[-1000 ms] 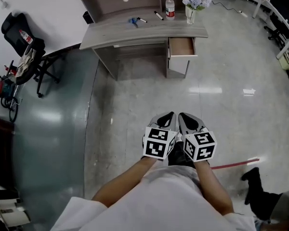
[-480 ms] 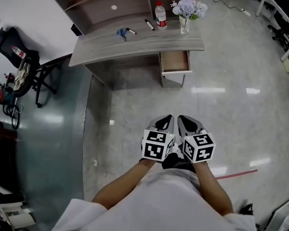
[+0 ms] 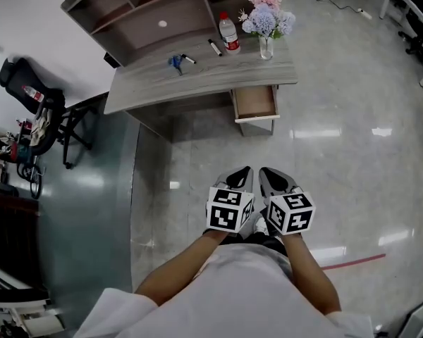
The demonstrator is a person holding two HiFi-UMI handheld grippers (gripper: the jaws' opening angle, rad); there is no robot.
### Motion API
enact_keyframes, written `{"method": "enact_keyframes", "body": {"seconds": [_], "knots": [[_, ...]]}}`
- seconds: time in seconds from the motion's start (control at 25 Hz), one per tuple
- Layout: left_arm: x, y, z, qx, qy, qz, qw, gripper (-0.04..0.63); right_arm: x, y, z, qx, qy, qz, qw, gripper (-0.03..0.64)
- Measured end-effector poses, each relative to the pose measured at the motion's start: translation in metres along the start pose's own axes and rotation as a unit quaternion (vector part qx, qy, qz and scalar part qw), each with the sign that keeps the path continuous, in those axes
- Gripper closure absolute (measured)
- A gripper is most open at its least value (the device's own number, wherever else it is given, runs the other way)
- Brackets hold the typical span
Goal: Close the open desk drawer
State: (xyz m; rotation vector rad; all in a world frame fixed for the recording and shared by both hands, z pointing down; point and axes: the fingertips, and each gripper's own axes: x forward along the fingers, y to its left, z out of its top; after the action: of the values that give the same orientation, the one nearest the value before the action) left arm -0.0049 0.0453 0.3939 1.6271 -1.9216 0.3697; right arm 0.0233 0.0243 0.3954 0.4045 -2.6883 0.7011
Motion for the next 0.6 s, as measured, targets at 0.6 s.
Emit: {"method": "enact_keyframes", "body": {"seconds": [0.6], "knots": [[0.058, 0.032, 0.013, 0.005, 0.015, -0.04, 0.9991, 0.592, 0.055, -0.04, 0.005, 0.064, -0.011, -0.009, 0.998, 0.614]]}}
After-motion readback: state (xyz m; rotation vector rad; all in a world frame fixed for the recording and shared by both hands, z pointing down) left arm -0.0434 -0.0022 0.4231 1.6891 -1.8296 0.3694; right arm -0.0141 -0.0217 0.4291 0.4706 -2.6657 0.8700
